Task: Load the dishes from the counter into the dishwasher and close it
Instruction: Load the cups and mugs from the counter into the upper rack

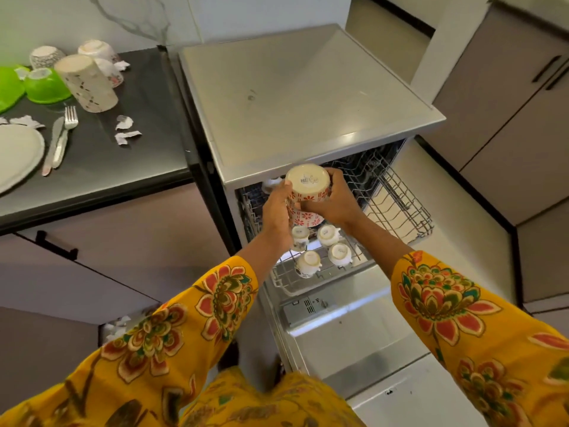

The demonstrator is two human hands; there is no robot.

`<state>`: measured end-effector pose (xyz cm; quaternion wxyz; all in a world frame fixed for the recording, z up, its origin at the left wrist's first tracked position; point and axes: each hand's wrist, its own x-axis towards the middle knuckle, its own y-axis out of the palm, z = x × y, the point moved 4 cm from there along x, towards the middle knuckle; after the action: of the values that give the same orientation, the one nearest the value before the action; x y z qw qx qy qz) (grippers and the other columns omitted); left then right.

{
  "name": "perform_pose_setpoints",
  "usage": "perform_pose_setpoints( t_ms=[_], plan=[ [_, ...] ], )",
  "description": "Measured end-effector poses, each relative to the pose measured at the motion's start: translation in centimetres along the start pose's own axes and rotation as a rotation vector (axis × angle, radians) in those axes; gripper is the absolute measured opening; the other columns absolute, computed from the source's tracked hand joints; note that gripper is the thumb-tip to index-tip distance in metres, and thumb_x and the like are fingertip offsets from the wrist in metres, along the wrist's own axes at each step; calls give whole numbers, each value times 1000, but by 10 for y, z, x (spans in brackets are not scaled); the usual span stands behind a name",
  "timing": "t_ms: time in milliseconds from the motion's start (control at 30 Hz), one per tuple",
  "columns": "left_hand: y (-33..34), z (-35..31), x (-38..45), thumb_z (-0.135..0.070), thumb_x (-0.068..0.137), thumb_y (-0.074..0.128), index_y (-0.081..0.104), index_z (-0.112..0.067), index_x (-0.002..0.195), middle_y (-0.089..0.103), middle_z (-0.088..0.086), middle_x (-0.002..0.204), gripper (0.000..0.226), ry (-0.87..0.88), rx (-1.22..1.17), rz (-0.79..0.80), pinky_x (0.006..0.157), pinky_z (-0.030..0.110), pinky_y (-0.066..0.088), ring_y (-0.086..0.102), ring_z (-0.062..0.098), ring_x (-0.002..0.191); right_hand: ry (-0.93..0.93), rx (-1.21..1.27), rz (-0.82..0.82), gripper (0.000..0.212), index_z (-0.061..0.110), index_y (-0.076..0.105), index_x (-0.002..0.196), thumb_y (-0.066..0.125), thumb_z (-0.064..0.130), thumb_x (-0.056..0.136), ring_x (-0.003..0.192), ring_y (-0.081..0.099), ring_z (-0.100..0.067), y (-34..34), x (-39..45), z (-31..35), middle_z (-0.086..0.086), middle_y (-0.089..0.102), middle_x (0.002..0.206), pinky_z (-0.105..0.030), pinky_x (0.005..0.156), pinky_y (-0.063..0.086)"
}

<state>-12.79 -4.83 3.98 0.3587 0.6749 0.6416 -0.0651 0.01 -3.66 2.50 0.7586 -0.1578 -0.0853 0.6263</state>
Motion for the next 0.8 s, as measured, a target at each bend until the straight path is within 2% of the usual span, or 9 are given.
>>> perform_pose_setpoints(
  t_ms=[100, 200, 300, 367, 400, 467, 533, 633, 800],
  plan=[
    [3, 18, 5, -25, 100, 44, 56, -12, 118, 63, -1, 85, 25, -54, 30, 1, 43, 13, 43, 56, 3, 57, 32, -63, 6, 84, 20, 35, 125, 87, 15, 60, 110, 51, -19, -7, -3, -25, -6, 47, 123, -39, 94, 50],
    [1, 39, 17, -27, 99, 46, 56, -20, 115, 59, -4, 85, 20, -136, 67, -20, 61, 19, 41, 52, 6, 70, 69, -100, 4, 79, 26, 40, 120, 86, 14, 57, 111, 51, -22, -10, -5, -47, -7, 49, 122, -45, 95, 47],
    [2, 52, 32, -22, 96, 50, 58, -20, 120, 62, 9, 114, 25, -201, 97, -34, 77, 25, 38, 56, 15, 93, 122, -132, 7, 81, 21, 46, 123, 87, 18, 53, 112, 51, -21, -11, -4, -69, -5, 50, 122, -47, 96, 46],
    [3, 57, 45, -19, 95, 51, 57, -17, 124, 51, 16, 137, 30, -227, 117, -41, 77, 27, 38, 55, 16, 91, 150, -141, -14, 90, 20, 47, 125, 87, 30, 45, 112, 53, -21, -12, 1, -82, -5, 52, 121, -47, 95, 47],
    [5, 58, 52, -18, 95, 52, 57, -15, 126, 53, 16, 135, 31, -235, 115, -38, 73, 26, 39, 52, 14, 82, 165, -146, -29, 93, 19, 46, 126, 87, 32, 44, 112, 53, -21, -13, 4, -88, -6, 52, 122, -46, 95, 47],
    [9, 60, 67, -16, 95, 51, 57, -14, 124, 64, 10, 100, 30, -257, 118, -34, 69, 26, 40, 48, 11, 74, 189, -151, -45, 92, 15, 44, 128, 89, 24, 49, 112, 52, -22, -15, 12, -97, -8, 51, 123, -45, 95, 46],
    [12, 62, 83, -14, 95, 51, 57, -17, 112, 52, 0, 79, 18, -282, 123, -29, 72, 26, 42, 47, 11, 74, 199, -161, -43, 92, 14, 42, 130, 89, 24, 51, 115, 50, -23, -16, 24, -106, -9, 49, 125, -45, 97, 45],
    [16, 63, 109, -10, 96, 49, 57, -15, 102, 51, 0, 82, 10, -301, 117, -7, 71, 25, 43, 47, 11, 77, 198, -209, -31, 91, 16, 42, 129, 87, 29, 51, 117, 48, -25, -16, 46, -119, -10, 48, 125, -49, 97, 44],
    [23, 60, 161, -5, 96, 50, 54, -8, 125, 54, 3, 87, 30, -250, 175, 29, 72, 25, 46, 49, 13, 79, 172, -262, -29, 91, 10, 38, 133, 86, 23, 57, 118, 48, -28, -18, 89, -136, -13, 48, 128, -47, 97, 44]
  ],
)
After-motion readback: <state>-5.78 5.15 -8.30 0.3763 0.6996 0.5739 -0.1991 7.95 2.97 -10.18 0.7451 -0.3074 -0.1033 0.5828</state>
